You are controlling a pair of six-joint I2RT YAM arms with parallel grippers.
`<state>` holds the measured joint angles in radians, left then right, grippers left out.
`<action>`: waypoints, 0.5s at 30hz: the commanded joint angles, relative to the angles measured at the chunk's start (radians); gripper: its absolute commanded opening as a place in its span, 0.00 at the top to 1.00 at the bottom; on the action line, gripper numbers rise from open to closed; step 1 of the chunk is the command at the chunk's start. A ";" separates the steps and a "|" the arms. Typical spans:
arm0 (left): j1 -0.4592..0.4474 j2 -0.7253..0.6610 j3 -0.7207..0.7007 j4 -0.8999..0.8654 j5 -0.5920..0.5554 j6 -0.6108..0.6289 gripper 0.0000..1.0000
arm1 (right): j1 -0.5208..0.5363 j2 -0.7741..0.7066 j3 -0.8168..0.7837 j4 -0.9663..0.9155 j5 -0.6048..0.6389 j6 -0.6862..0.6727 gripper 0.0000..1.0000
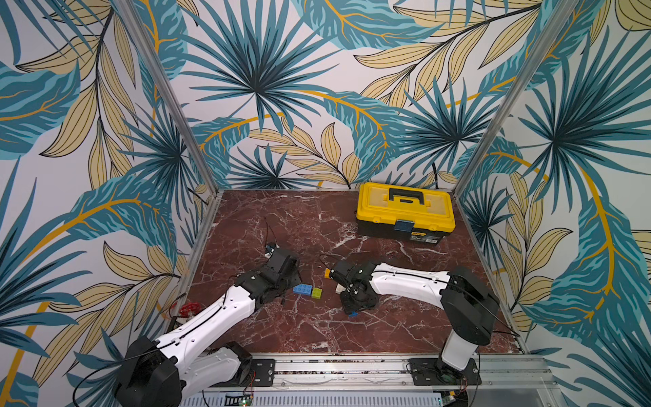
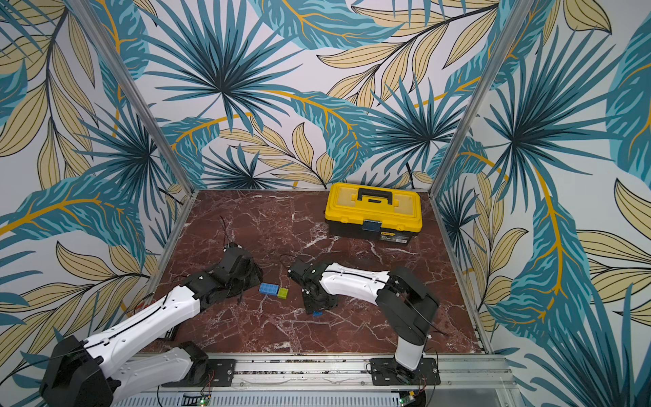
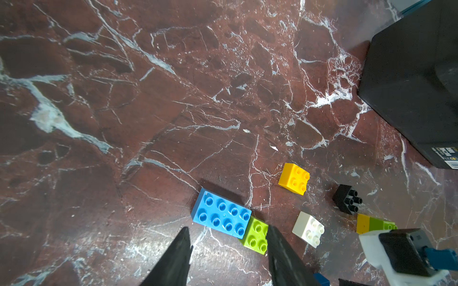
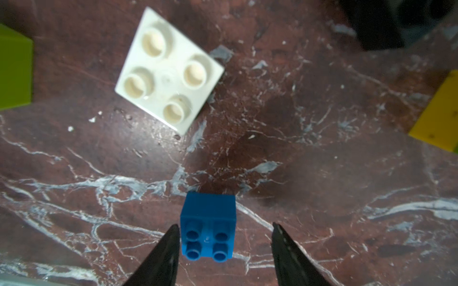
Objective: Assemble the number 4 with lego
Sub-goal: Pick up the lego brick from the center of the board.
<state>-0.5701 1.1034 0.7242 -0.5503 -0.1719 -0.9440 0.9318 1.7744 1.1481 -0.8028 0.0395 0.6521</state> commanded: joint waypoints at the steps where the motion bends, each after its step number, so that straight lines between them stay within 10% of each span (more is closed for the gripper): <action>1: 0.013 -0.015 -0.032 0.001 -0.002 -0.014 0.48 | 0.014 0.028 0.016 -0.016 0.001 0.018 0.42; 15: 0.036 -0.009 -0.032 0.008 0.033 0.001 0.49 | 0.016 0.020 0.013 -0.010 0.022 0.008 0.69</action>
<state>-0.5404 1.1034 0.7109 -0.5495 -0.1478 -0.9504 0.9436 1.7996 1.1522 -0.8013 0.0414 0.6598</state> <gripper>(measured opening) 0.516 0.335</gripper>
